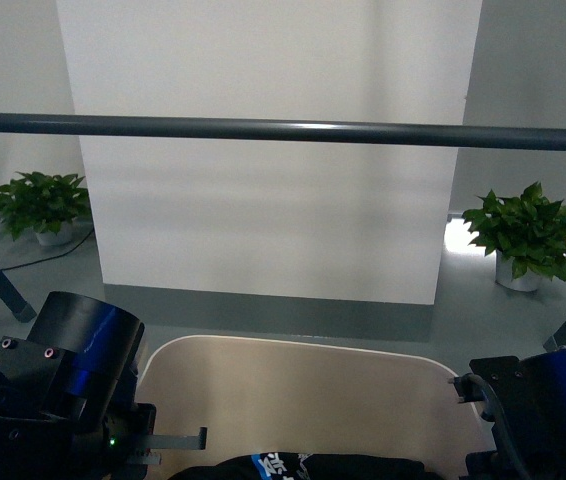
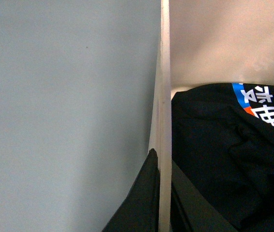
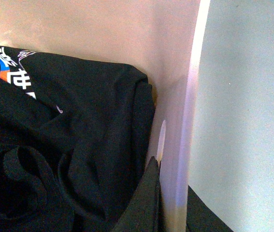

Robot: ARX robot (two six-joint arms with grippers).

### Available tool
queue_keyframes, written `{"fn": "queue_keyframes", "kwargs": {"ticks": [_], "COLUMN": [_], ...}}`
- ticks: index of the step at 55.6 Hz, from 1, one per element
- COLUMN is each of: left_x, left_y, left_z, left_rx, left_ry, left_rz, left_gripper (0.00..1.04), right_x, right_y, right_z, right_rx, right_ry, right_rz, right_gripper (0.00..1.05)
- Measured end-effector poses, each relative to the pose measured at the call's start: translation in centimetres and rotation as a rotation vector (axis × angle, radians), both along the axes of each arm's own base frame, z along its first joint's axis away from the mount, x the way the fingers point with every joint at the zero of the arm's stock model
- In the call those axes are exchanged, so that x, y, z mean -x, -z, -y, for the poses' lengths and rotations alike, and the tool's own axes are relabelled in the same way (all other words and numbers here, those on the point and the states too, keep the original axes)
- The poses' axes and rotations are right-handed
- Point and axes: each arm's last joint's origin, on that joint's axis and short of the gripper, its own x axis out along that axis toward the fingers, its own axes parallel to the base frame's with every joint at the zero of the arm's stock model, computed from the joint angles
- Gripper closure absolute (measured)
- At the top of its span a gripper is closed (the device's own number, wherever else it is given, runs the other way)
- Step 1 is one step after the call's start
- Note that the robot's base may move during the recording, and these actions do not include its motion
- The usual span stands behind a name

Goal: Move hamper under clothes hanger

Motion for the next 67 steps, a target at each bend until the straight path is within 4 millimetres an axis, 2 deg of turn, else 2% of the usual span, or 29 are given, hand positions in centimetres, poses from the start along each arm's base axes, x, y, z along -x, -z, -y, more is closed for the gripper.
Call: {"fn": "queue_keyframes", "kwargs": {"ticks": [40,43,44,46,49,60,67], "left_x": [0.1,0.0,-0.2,-0.4,-0.9,-3.0,-3.8], "left_y": [0.0,0.0,0.1,0.3,0.4,0.4,1.9], "left_z": [0.3,0.2,0.4,0.5,0.8,0.8,0.1], "left_rx": [0.005,0.001,-0.012,-0.013,-0.011,0.000,-0.006], "left_ry": [0.013,-0.042,-0.115,-0.156,-0.179,-0.197,-0.204], "left_rz": [-0.001,0.048,0.123,0.165,0.184,0.215,0.172], "left_gripper": [1.01,1.01,1.01,1.01,1.01,1.01,1.01], "right_x": [-0.1,-0.1,-0.2,-0.7,-1.3,-3.9,-4.9], "right_y": [0.0,0.0,0.3,0.4,0.5,0.4,2.0], "right_z": [0.3,0.3,0.3,0.2,0.1,-0.3,-0.4], "right_rx": [0.008,0.003,-0.044,-0.108,-0.156,-0.235,-0.294], "right_ry": [0.018,0.038,0.075,0.106,0.119,0.130,0.132], "right_rz": [0.002,0.027,0.113,0.187,0.224,0.206,0.112], "right_gripper": [1.02,1.02,1.02,1.02,1.02,1.02,1.02]}}
